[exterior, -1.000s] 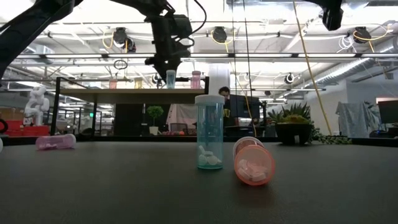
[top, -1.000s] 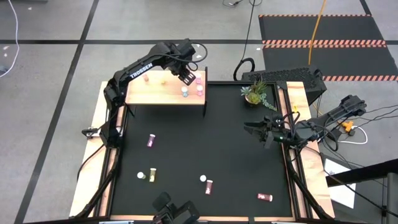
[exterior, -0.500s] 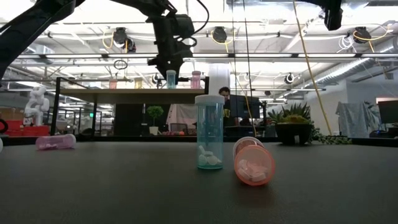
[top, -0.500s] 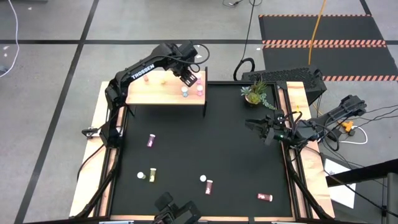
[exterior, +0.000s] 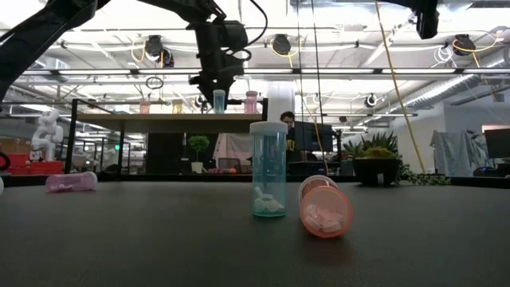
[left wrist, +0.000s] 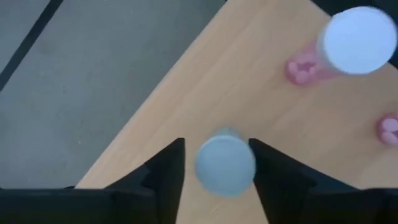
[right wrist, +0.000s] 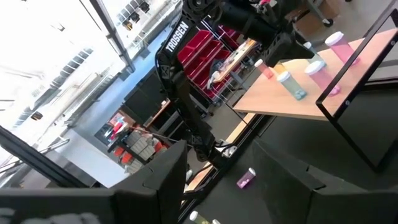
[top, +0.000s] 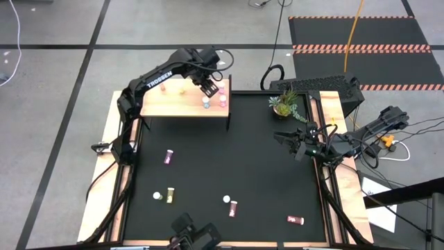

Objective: Pick and place medicine bottles onto shelf by color
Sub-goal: Adjust the blue pill bottle on the shelf

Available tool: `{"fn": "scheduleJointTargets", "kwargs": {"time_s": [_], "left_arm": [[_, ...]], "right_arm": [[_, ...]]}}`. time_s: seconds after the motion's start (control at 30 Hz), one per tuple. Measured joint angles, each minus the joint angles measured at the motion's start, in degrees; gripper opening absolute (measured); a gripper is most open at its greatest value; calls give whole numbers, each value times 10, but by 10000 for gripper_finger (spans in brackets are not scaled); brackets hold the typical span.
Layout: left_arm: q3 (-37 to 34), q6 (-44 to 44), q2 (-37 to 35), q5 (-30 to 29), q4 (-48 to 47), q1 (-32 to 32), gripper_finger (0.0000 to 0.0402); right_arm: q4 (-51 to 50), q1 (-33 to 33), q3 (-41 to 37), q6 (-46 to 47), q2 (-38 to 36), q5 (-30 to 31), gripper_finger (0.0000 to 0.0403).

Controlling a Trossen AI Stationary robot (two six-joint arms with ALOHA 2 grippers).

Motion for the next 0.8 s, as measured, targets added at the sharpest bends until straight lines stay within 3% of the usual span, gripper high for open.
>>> {"fn": "scheduleJointTargets", "kwargs": {"time_s": [0.27,0.5,0.57,0.8], "left_arm": [[9,1,-1,1,-13,5,265],[96,27,-1,2,-109,-8,323],[124,26,-4,2,-141,-16,337],[92,-13,-68,12,-143,-60,352]], "right_arm": [[0,0,0,-5,0,0,176],[0,0,0,-3,0,0,176],[0,0,0,-1,0,0,176],[2,0,0,-20,-9,-1,176]]}}
